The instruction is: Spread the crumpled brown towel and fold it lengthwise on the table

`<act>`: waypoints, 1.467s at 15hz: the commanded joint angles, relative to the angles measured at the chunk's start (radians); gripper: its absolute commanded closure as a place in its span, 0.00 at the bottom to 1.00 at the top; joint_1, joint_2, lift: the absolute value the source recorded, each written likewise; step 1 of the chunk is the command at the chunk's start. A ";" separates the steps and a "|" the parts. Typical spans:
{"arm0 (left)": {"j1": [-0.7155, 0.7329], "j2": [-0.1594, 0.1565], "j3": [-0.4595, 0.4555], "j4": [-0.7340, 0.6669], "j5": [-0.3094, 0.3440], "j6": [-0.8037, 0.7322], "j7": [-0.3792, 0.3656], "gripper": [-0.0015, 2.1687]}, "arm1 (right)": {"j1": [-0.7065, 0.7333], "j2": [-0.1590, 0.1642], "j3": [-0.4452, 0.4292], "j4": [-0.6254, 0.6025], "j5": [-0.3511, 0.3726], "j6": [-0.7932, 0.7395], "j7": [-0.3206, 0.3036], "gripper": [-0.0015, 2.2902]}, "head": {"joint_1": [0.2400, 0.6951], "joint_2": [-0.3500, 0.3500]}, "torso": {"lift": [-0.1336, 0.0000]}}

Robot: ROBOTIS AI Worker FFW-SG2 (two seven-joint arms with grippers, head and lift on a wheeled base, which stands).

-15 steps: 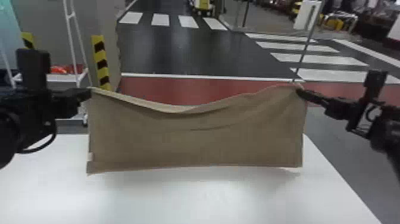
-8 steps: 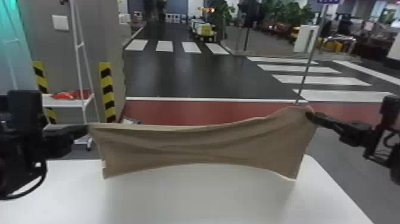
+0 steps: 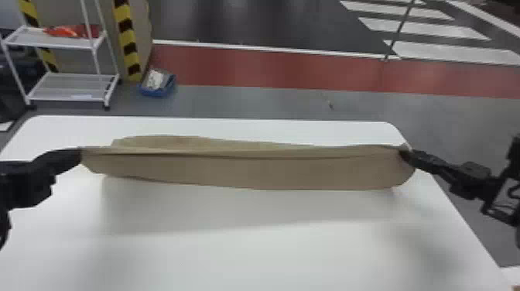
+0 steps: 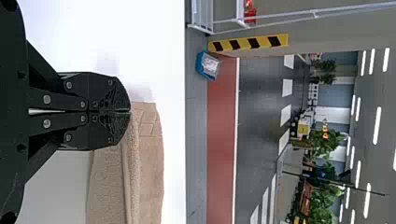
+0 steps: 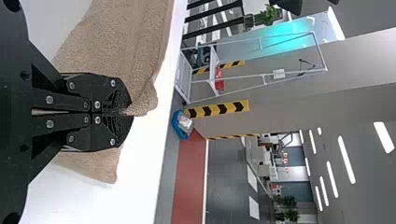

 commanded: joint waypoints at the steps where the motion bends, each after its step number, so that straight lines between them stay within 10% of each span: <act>1: 0.087 -0.011 0.021 -0.073 0.001 0.008 0.001 0.74 | 0.083 -0.002 -0.030 -0.055 -0.003 -0.003 0.014 0.53 | 1.00 0.24 | 0.08; 10: 0.298 -0.067 0.087 -0.315 0.024 0.183 0.017 0.74 | 0.195 -0.040 -0.152 -0.095 -0.031 -0.003 0.041 0.53 | 1.00 0.06 | 0.08; 22: -0.180 -0.062 -0.223 0.104 -0.110 0.226 0.032 0.74 | -0.007 -0.030 -0.050 0.121 0.018 -0.099 -0.108 0.53 | 1.00 0.06 | 0.08</act>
